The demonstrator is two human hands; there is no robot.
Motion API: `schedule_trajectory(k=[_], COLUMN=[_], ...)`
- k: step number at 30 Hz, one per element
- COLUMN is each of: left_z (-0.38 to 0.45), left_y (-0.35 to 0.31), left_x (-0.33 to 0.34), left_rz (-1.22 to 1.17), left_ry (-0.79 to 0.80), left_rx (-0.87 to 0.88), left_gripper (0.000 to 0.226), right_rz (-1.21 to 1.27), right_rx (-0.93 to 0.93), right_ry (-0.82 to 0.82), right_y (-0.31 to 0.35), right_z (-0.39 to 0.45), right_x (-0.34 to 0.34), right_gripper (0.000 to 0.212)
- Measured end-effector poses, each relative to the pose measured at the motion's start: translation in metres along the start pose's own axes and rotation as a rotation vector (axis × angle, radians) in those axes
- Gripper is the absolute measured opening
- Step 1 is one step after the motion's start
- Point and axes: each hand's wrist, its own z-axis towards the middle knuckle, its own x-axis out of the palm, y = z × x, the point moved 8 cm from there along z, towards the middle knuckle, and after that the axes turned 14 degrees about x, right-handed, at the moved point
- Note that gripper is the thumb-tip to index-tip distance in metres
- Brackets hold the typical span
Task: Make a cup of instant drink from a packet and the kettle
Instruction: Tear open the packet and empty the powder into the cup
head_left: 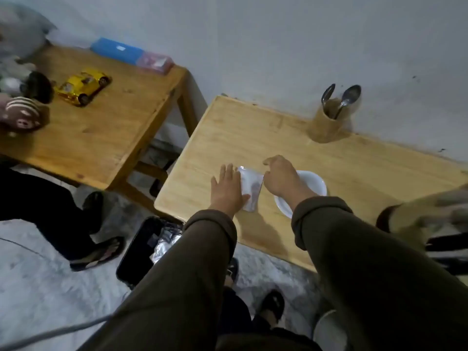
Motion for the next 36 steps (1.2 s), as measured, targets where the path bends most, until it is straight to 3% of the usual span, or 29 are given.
schedule_trajectory(k=[5,11,21,27,30,34,36], left_z=[0.022,0.038,0.046,0.057,0.059,0.059,0.059], left_y=[0.017,0.031,0.037,0.029,0.012,-0.014,-0.029], left_x=[-0.008,-0.007,-0.006,-0.015,-0.040,-0.079,-0.094], left_rz=[-0.011,-0.018,-0.114,-0.463,-0.706,-0.834,-0.824], left_ry=[-0.075,0.006,0.035,0.044,-0.079,-0.203,-0.222], left_rx=[0.057,0.079,0.071,0.107,0.182,0.226,0.256], left_gripper=[0.068,0.077,0.079,0.043,0.023,0.019,0.017], right_rz=[-0.100,-0.101,-0.206,0.000,0.159,0.347,0.396], right_rx=[0.111,0.167,0.151,0.213,0.248,0.243,0.209], right_ry=[0.115,0.110,0.057,0.059,0.010,0.021,0.015], right_y=[0.008,0.012,0.028,0.023,0.011,-0.001,-0.004], right_z=[0.031,0.058,0.063,0.057,0.048,0.034,0.027], right_x=[0.030,0.050,0.045,0.010,-0.024,-0.059,-0.076], right_gripper=[0.057,0.057,0.031,0.025,0.019,0.002,0.011])
